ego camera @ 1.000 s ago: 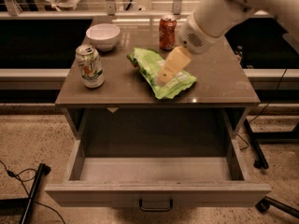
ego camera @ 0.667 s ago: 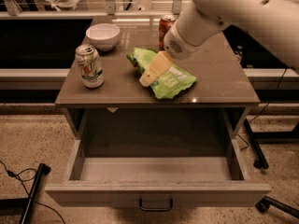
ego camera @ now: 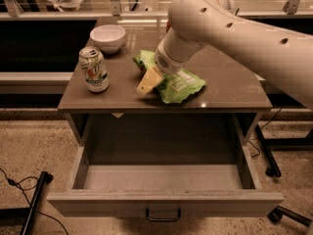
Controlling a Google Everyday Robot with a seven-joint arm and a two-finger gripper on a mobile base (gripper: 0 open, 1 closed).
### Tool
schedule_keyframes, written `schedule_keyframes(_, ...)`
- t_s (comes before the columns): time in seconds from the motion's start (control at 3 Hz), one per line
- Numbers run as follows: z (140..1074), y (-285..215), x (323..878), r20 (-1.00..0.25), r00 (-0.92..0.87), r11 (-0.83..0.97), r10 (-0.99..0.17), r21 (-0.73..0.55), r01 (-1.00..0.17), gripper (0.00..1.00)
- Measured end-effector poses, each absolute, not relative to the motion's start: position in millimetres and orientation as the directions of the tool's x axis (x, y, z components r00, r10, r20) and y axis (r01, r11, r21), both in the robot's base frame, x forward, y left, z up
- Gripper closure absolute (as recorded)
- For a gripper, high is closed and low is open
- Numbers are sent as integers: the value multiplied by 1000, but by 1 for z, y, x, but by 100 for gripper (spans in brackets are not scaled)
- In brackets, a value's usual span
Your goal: Place green rice chip bag into top drawer
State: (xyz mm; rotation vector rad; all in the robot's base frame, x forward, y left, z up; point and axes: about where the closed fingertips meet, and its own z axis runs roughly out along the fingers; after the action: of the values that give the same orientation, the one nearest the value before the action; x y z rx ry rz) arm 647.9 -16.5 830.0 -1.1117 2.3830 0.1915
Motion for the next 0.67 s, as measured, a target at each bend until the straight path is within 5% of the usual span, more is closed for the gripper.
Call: schedule_keyframes(0.67, 869, -18, 642, -585, -424, 565, -691, -72, -822, 66)
